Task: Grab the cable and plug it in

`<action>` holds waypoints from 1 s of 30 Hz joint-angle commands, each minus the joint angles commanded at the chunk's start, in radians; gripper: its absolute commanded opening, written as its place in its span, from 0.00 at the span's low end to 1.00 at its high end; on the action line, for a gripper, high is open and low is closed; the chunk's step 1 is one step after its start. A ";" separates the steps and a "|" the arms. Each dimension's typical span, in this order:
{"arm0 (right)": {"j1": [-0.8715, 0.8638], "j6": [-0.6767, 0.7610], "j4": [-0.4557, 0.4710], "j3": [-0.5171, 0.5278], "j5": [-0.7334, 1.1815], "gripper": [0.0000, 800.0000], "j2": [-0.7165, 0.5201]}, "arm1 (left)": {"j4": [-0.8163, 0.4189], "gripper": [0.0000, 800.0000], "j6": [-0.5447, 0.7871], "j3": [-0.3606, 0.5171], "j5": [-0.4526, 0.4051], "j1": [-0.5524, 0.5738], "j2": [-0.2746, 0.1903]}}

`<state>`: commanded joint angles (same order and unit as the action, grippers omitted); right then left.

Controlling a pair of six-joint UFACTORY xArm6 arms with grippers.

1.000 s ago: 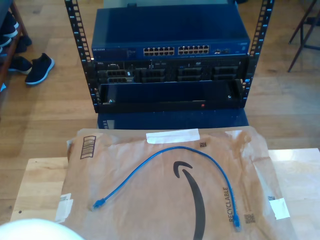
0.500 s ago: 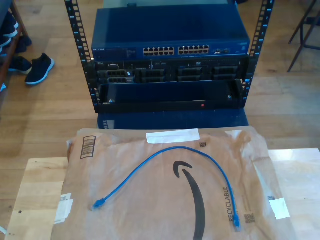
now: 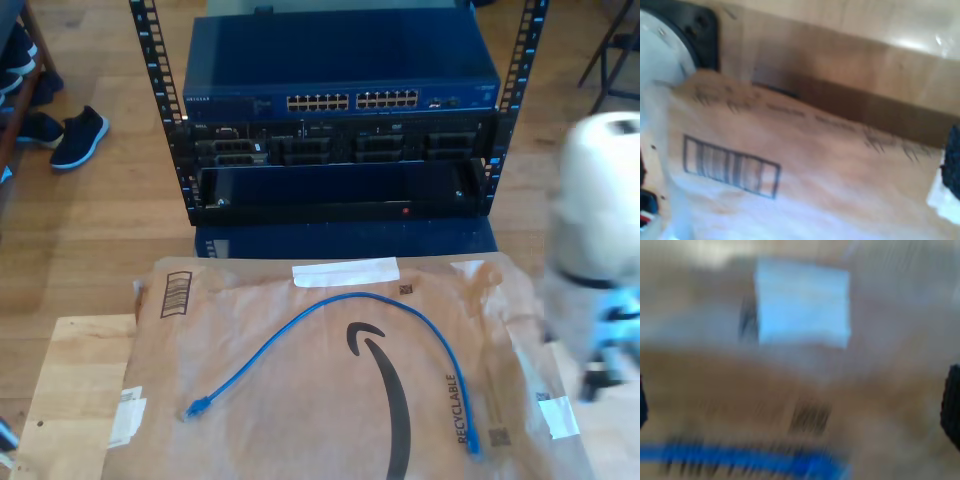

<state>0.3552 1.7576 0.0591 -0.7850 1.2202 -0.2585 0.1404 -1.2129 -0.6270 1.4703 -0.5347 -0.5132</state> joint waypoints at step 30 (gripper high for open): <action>0.427 0.026 -0.269 -0.261 -0.505 0.95 0.489 | 0.190 1.00 -0.184 -0.006 -0.078 0.226 0.126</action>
<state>0.7818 1.7837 -0.2094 -1.0459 0.7154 0.2309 0.3307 -1.3970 -0.6331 1.3920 -0.3092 -0.3874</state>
